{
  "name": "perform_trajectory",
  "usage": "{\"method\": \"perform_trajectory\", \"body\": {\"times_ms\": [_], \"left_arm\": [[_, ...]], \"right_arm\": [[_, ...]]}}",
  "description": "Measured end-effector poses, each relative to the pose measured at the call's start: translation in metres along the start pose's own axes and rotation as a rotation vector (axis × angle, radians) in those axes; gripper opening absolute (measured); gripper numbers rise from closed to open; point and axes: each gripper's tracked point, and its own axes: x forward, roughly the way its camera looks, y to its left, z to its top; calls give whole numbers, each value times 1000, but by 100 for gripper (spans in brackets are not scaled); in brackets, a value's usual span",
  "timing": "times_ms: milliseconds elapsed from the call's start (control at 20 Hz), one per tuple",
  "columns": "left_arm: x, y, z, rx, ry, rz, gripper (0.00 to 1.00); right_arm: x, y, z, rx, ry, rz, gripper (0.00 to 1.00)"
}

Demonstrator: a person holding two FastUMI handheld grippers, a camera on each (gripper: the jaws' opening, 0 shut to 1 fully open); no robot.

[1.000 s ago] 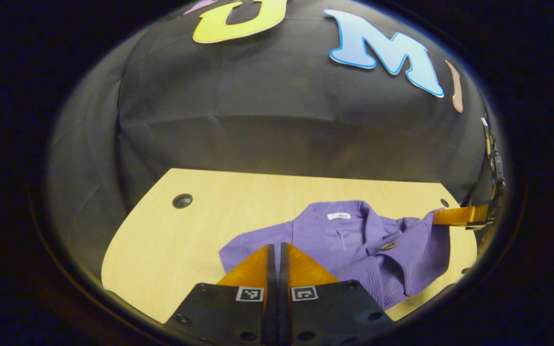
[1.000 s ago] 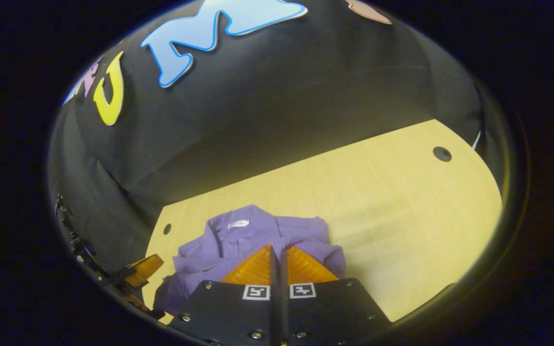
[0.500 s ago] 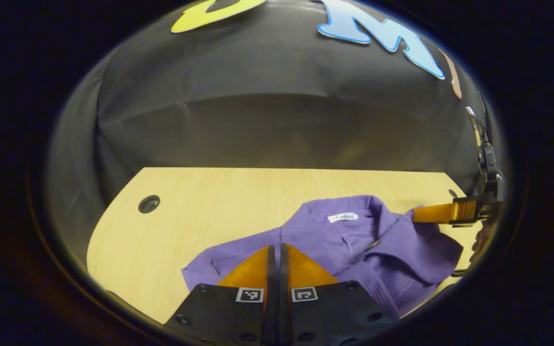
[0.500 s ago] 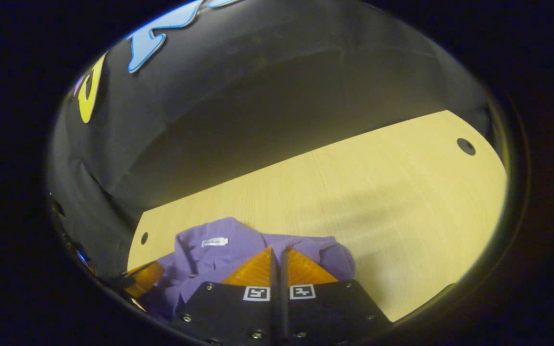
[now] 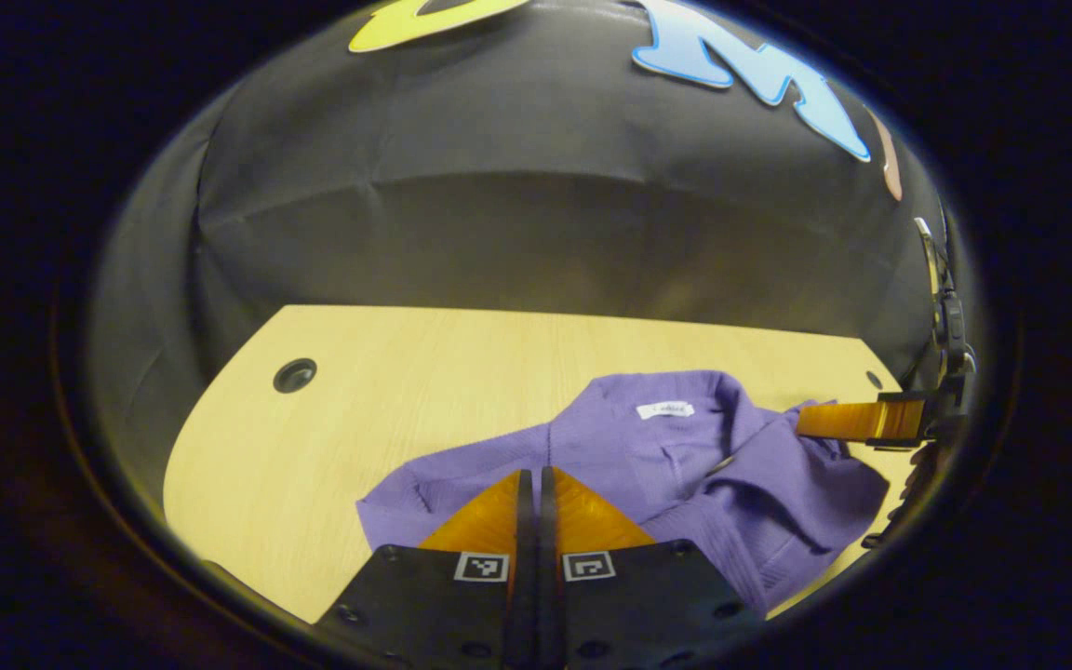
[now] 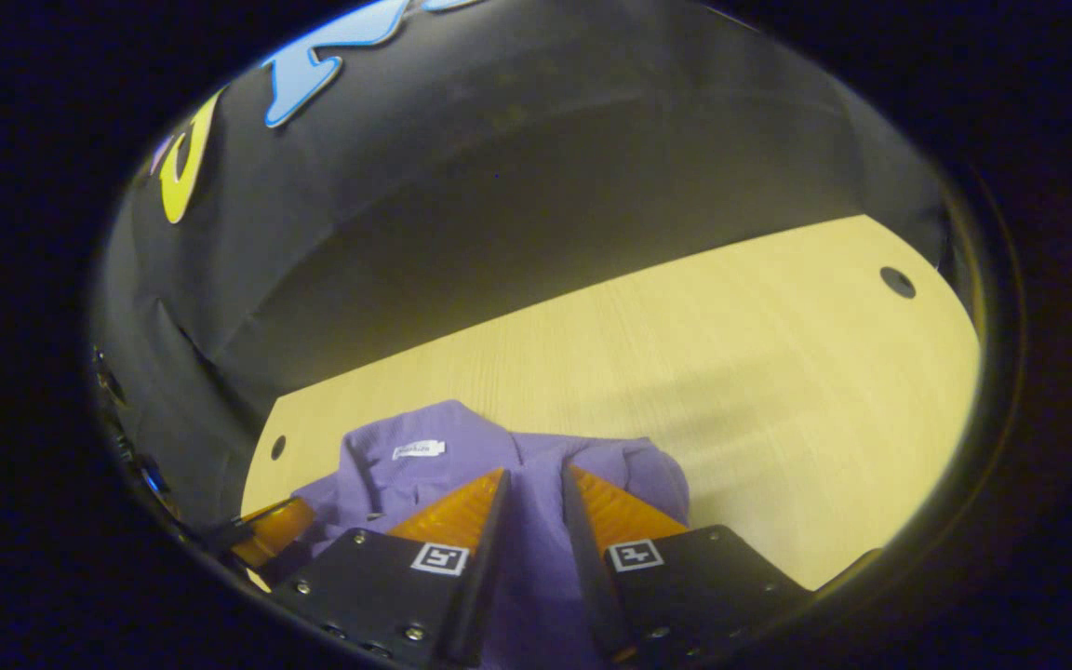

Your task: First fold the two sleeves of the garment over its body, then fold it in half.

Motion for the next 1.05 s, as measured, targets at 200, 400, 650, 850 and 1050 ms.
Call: {"method": "perform_trajectory", "body": {"times_ms": [200, 400, 650, 850, 1050], "left_arm": [[-58, -19, 40, 21, -76, -25, 28], [-128, -34, 77, 42, -170, -52, 47], [-221, -53, 105, 79, -286, -66, 84], [-291, -65, 111, 100, -361, -67, 88], [-341, -72, 113, 114, -422, -62, 84]], "right_arm": [[-66, 23, 30, -55, -79, 34, 43], [-138, 46, 55, -104, -179, 61, 43], [-228, 68, 63, -191, -283, 74, 39], [-286, 80, 51, -227, -341, 88, 43], [-337, 82, 29, -236, -370, 88, 43]]}}
